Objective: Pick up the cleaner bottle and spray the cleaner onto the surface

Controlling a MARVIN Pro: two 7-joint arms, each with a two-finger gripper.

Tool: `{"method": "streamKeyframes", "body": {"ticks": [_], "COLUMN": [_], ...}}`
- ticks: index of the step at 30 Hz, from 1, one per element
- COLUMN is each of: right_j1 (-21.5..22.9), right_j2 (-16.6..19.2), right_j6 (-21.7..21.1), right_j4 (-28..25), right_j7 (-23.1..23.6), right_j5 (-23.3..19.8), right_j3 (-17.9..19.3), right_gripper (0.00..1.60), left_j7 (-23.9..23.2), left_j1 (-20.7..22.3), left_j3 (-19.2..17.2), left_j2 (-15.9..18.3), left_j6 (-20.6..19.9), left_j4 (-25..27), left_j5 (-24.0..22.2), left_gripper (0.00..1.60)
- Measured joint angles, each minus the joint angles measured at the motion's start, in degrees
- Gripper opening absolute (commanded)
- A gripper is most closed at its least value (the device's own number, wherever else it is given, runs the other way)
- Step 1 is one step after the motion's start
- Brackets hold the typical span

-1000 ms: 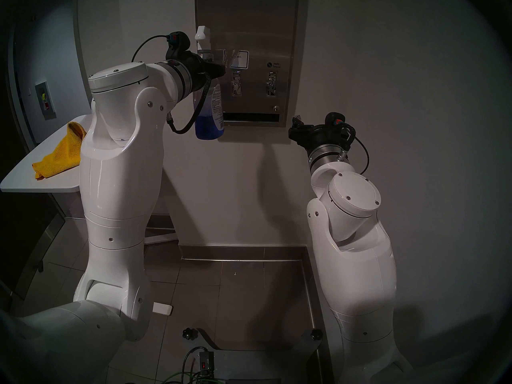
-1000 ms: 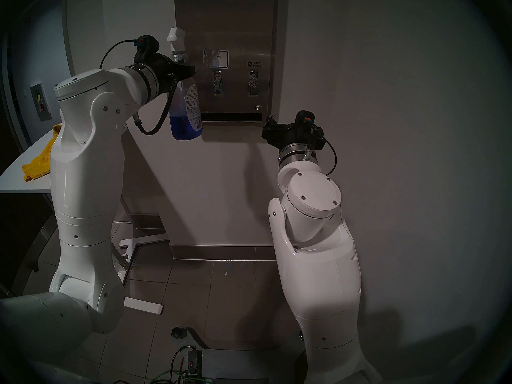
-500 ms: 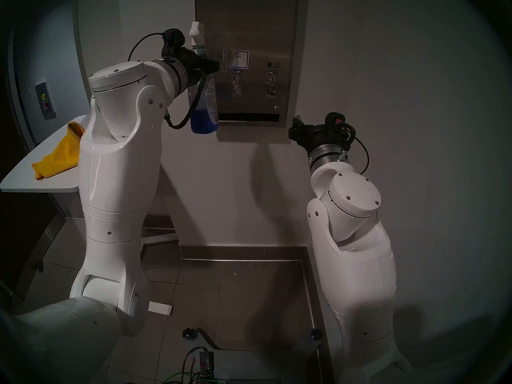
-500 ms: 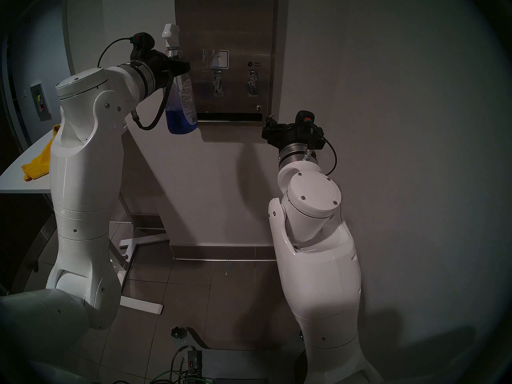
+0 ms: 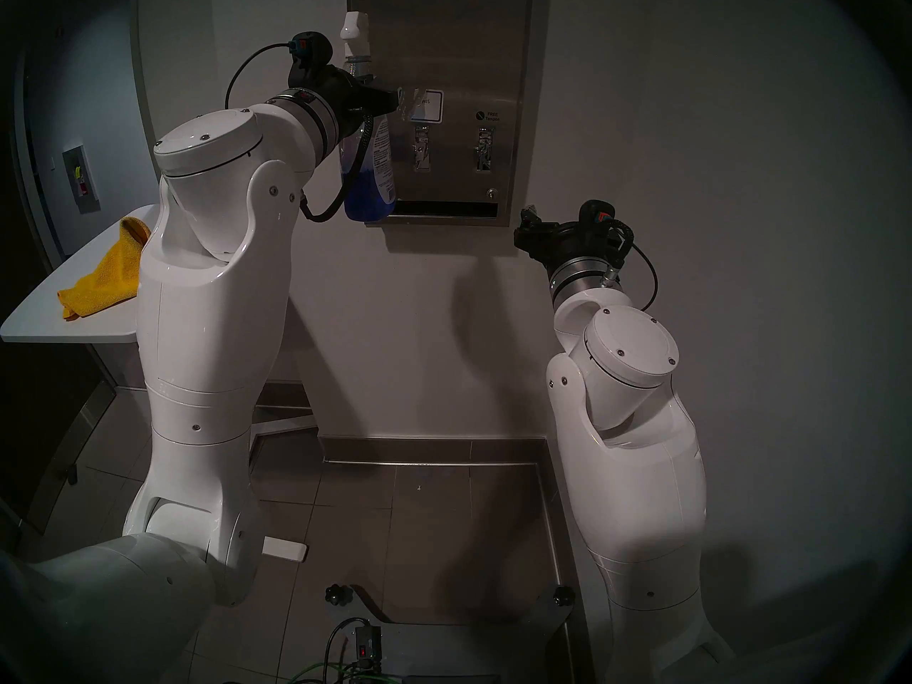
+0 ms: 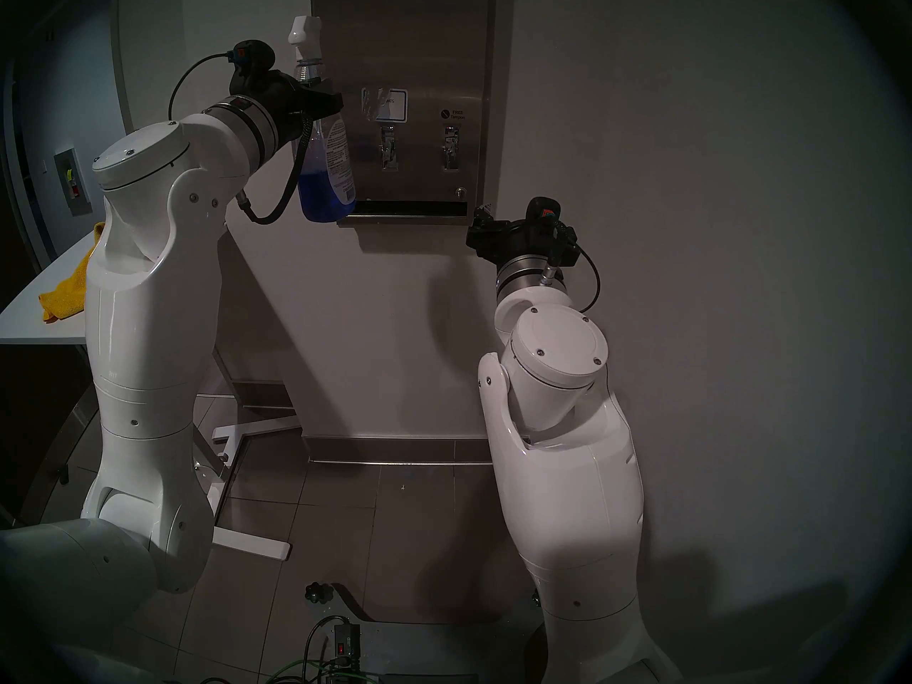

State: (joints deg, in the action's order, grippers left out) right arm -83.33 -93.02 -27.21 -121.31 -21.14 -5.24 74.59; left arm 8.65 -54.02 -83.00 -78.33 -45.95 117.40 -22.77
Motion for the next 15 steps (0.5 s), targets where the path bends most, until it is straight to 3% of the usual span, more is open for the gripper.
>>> {"method": "streamKeyframes", "body": {"ticks": [15], "right_j1": [0.00], "right_j2": [0.00], "right_j6": [0.00], "right_j4": [0.00], "right_j7": [0.01], "right_j5": [0.00], "right_j3": [0.00], "right_gripper": [1.60], "left_j7": [-0.87], "left_j1": [-1.01], "left_j3": [0.00], "left_j2": [0.20], "left_j6": [1.90], "left_j4": [0.74], "left_j5": [1.39], "left_gripper": [0.00]}}
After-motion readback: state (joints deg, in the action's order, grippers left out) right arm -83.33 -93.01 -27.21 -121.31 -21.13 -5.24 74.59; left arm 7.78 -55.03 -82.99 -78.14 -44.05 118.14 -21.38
